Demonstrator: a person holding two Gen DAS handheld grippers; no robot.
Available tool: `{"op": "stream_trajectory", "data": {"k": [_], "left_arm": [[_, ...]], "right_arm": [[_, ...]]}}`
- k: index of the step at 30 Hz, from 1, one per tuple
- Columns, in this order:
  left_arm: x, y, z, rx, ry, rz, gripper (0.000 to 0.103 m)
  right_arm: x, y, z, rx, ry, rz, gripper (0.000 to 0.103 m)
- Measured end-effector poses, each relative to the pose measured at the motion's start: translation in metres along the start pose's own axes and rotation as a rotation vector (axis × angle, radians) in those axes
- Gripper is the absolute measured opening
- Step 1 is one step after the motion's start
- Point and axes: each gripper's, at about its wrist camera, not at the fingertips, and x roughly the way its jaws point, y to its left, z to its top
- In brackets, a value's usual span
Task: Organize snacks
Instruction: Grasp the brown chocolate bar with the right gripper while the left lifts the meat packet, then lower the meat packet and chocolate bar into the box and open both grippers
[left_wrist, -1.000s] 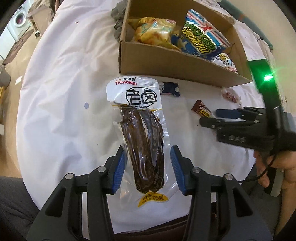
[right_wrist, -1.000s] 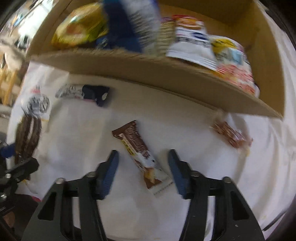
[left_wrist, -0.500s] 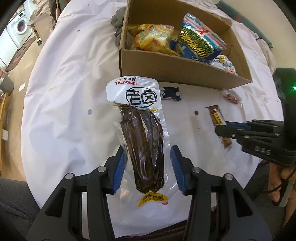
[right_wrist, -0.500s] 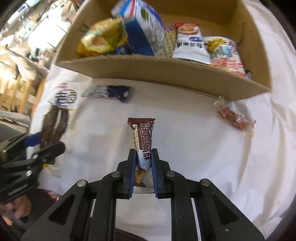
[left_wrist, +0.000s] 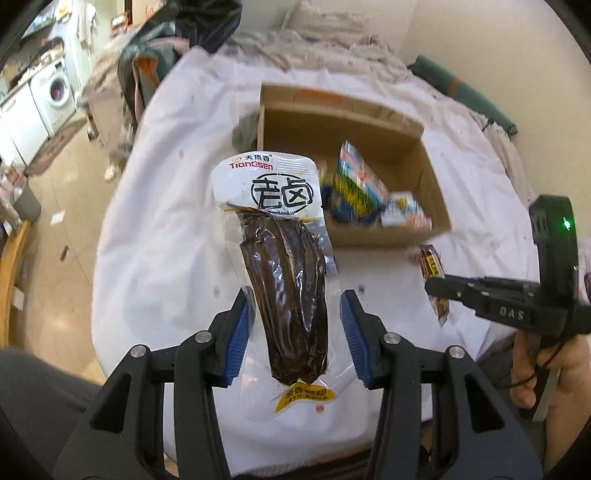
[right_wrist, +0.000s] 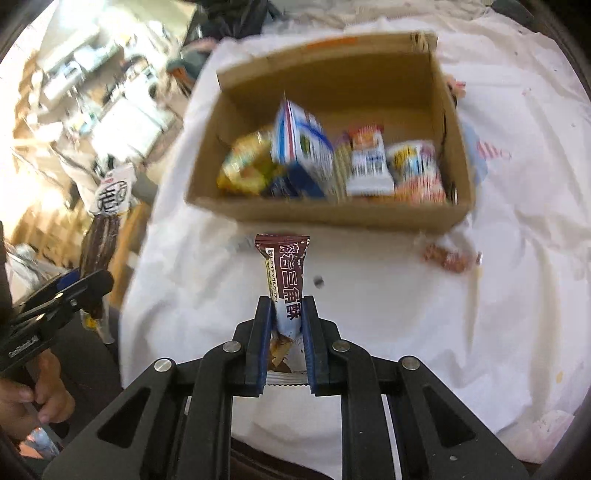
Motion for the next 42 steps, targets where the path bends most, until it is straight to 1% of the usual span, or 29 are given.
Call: {"op": "stream_trajectory", "data": {"k": [3,8,11,16,19,22,25,27,31,34,35,39,41,42], "left_arm": [[0.001,-0.005,0.022,0.02,-0.032,0.01,0.043],[0.021,-0.016,0.056,0.056,-0.051,0.017,0.043],[0.041,-0.019,0.074,0.056,-0.039,-0.001,0.043],[0.079,-0.027,0.093,0.063,0.008,0.005,0.043],[0.101,-0.035,0.102,0.06,0.038,-0.012,0.043],[0.119,-0.044,0.109,0.074,0.051,-0.01,0.043],[0.139,-0.055,0.115,0.08,0.081,-0.02,0.043],[0.15,-0.062,0.118,0.086,0.098,-0.035,0.043],[0.172,-0.077,0.124,0.108,0.113,-0.032,0.044],[0.184,-0.083,0.126,0.106,0.132,-0.049,0.046],[0.186,-0.086,0.126,0.118,0.136,-0.052,0.048],[0.198,-0.101,0.123,0.181,0.157,-0.026,0.059],[0.199,-0.102,0.123,0.182,0.164,-0.024,0.063],[0.2,-0.101,0.123,0.18,0.165,-0.017,0.068]], "right_arm": [[-0.009,-0.002,0.011,0.02,-0.07,0.02,0.017],[-0.029,-0.01,0.035,0.071,-0.186,0.037,0.017],[-0.035,-0.025,0.05,0.118,-0.232,0.019,0.017],[-0.042,-0.047,0.067,0.175,-0.258,-0.005,0.017],[-0.039,-0.055,0.079,0.181,-0.256,-0.029,0.017],[-0.028,-0.063,0.089,0.187,-0.232,-0.056,0.017],[-0.014,-0.072,0.099,0.202,-0.205,-0.081,0.017],[-0.008,-0.074,0.102,0.208,-0.189,-0.096,0.017],[0.006,-0.08,0.11,0.224,-0.157,-0.126,0.017],[0.015,-0.083,0.116,0.22,-0.139,-0.139,0.017],[0.019,-0.085,0.118,0.223,-0.129,-0.142,0.017],[0.026,-0.093,0.119,0.259,-0.101,-0.137,0.017],[0.028,-0.095,0.118,0.272,-0.09,-0.137,0.017],[0.028,-0.096,0.118,0.281,-0.083,-0.134,0.018]]}}
